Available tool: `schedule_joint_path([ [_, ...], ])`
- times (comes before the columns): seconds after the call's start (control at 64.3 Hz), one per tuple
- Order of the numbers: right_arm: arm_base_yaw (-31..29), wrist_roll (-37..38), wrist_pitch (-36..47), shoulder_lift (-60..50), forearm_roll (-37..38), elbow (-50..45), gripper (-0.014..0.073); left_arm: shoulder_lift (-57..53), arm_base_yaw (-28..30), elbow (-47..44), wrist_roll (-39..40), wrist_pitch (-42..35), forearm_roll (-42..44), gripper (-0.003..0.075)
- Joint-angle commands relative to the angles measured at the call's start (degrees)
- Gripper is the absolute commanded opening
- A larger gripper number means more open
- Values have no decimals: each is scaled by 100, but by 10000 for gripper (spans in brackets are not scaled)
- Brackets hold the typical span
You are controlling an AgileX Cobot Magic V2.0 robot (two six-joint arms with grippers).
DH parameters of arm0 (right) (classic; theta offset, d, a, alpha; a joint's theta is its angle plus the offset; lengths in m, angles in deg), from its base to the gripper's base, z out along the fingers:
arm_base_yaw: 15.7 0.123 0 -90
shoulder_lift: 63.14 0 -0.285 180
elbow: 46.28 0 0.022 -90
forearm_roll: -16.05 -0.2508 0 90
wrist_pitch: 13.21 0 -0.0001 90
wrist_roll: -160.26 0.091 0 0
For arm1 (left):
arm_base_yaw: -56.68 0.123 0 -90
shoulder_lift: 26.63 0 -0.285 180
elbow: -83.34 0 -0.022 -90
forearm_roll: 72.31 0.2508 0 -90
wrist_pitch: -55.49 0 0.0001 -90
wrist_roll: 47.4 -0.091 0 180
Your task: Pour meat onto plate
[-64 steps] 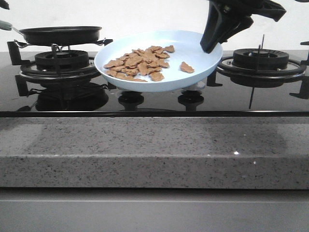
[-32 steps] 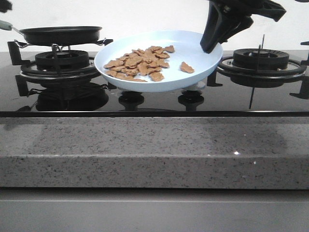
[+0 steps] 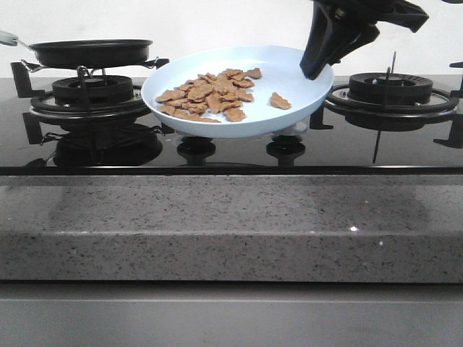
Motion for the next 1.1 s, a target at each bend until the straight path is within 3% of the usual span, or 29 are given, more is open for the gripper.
schedule_joint_path([
  [0.0,-11,-43,286,-304,-94,138,-60,-621,-401,-303,545,-764,827,-20],
  [0.296,-11,-43,286,-304,-94,138,-60,-2454,-1452,-2411,1827,-2030,2827,-20],
  [0.622,-11,-43,286,-304,-94,138,-60,-4936,-1531,-4316,1842,-2917,3212,-20],
  [0.809,-11,-43,286,-304,-94,138,-60,-5856,-1531,-4701,1842,-2950,3248,-20],
  [1.089,-11,-43,298,-304,-94,138,-60,-6002,-1531,-4743,1842,-2983,3248,-20],
])
